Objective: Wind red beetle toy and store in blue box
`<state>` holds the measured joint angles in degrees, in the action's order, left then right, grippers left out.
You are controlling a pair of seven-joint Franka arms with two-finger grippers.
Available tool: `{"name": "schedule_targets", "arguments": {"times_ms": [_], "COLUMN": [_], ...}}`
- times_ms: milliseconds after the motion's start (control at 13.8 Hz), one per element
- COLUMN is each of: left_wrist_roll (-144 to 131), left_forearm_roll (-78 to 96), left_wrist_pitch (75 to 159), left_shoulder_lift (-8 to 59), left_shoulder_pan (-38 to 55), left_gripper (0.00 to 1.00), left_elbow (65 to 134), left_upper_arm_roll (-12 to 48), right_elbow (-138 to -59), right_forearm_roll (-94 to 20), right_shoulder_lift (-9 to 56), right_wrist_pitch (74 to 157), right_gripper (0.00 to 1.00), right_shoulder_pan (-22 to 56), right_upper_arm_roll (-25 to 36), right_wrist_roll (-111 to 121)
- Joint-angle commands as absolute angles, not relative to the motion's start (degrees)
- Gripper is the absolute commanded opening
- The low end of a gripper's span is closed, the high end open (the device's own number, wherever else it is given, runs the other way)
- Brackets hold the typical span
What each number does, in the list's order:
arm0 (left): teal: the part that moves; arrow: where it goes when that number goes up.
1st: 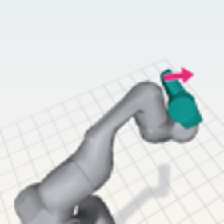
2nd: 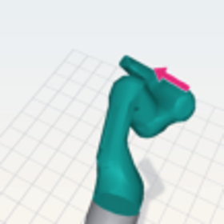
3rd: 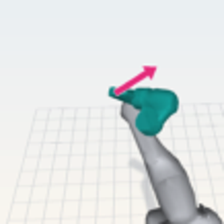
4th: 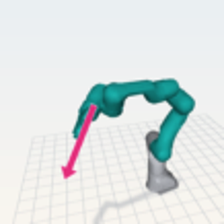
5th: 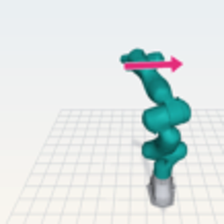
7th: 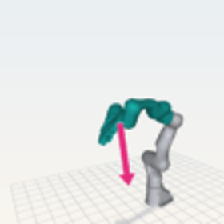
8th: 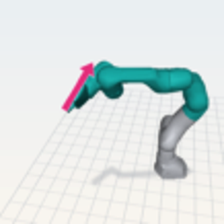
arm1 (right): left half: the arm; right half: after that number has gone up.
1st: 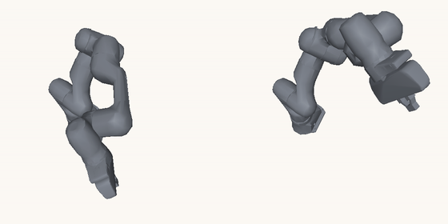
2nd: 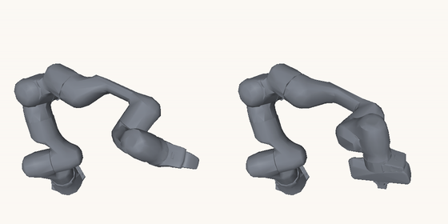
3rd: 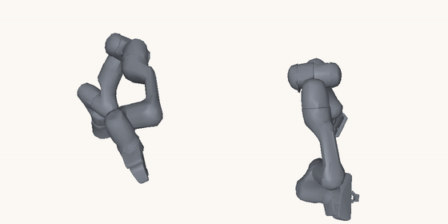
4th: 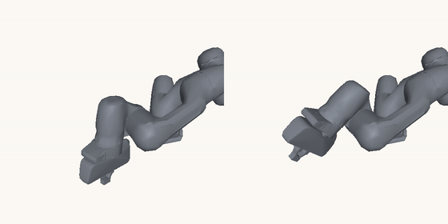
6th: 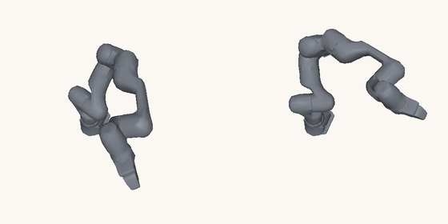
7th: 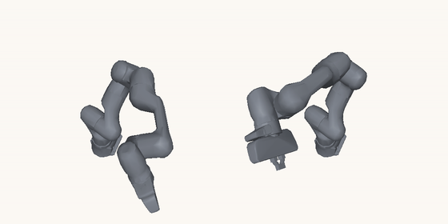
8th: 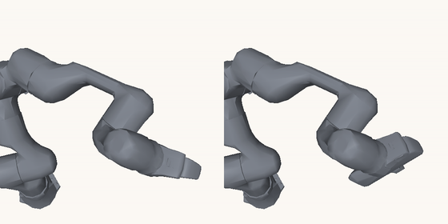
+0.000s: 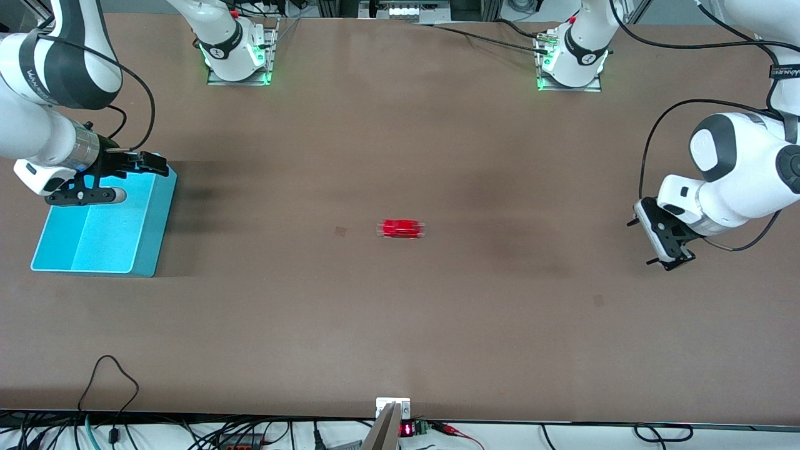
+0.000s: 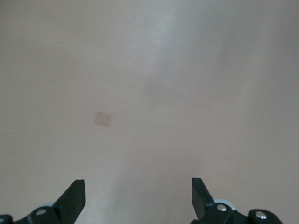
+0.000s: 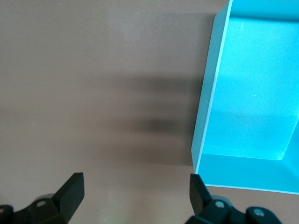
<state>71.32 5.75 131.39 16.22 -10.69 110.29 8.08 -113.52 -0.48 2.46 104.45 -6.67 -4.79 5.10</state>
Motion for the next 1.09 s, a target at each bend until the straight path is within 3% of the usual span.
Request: {"name": "schedule_targets", "arguments": {"times_ms": [0,580,725,1016], "left_wrist_roll": [58.06,15.25,11.70,3.71], "left_forearm_roll": [6.86,3.08,3.69,3.78], "left_wrist_pitch": [136.22,134.49,125.56,110.51], "left_shoulder_lift": [15.03,12.57,12.04,9.41], "left_shoulder_pan": [-9.58,-6.77,-2.83,-1.94], "left_gripper": [1.00,1.00,1.00,1.00], "left_elbow": [109.69,107.94,102.60,94.58], "left_upper_arm_roll": [7.73,5.20,0.81,-0.26], "right_elbow": [-114.08,-113.99,-114.34,-119.33], "right_forearm_roll": [-0.62,-0.62,-0.62,-0.62], "right_shoulder_lift": [1.85,2.20,3.33,1.59], "right_wrist_pitch": [103.98,104.50,105.12,108.08], "right_gripper": [1.00,1.00,1.00,1.00], "right_shoulder_pan": [-7.30,-6.95,-7.12,-6.42], "right_upper_arm_roll": [-5.10,-5.10,-5.10,-5.36], "right_wrist_roll": [5.80,16.58,24.31,33.20]}}
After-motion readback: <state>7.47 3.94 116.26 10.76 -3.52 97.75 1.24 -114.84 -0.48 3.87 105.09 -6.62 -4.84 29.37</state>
